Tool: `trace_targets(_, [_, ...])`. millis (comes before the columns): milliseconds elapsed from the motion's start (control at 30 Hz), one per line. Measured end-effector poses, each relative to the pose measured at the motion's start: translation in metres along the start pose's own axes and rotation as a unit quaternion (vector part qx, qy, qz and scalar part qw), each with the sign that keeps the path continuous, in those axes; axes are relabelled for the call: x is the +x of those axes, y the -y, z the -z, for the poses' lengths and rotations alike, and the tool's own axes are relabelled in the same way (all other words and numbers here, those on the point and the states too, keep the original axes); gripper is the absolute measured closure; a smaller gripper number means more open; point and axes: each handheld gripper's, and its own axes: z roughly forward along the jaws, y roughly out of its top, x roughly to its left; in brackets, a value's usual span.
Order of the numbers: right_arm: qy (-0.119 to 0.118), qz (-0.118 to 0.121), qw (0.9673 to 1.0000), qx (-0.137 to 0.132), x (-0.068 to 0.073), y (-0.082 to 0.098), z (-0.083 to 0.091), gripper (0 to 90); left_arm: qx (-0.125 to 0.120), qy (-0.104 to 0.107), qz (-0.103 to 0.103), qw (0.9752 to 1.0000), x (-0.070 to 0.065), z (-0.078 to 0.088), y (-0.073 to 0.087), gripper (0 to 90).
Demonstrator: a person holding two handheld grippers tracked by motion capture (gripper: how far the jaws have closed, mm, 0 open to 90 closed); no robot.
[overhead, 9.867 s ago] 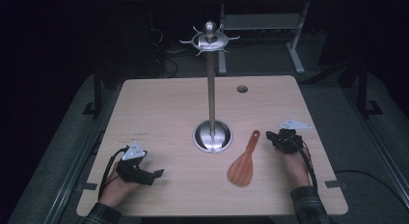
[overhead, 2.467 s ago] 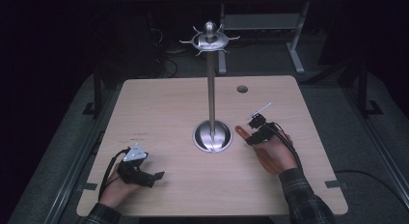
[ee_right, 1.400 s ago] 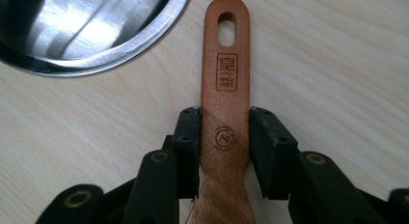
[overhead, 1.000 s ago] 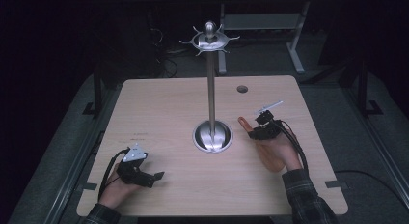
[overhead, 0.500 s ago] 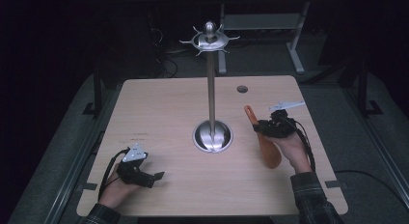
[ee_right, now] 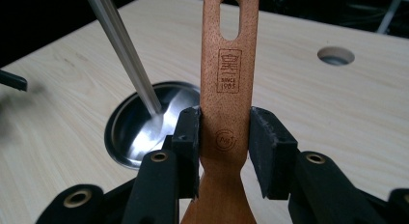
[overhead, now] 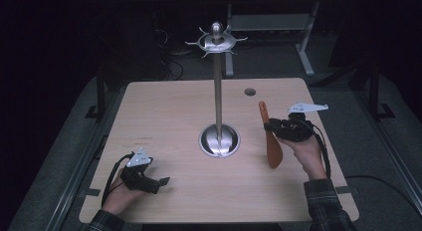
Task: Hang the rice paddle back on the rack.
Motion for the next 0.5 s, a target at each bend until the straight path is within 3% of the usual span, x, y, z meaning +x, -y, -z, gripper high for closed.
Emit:
trace_targets(400, [-0.033, 0.006, 0.9976, -0.061, 0.008, -0.008, 0.017, 65.1, 0.001, 0.000, -0.002, 1.0000, 0.001, 0.000, 0.000, 0.0])
trace_targets(500, [-0.037, 0.018, 0.9965, -0.074, 0.014, -0.015, 0.023, 65.1, -0.001, -0.001, 0.000, 1.0000, 0.000, 0.000, 0.000, 0.0])
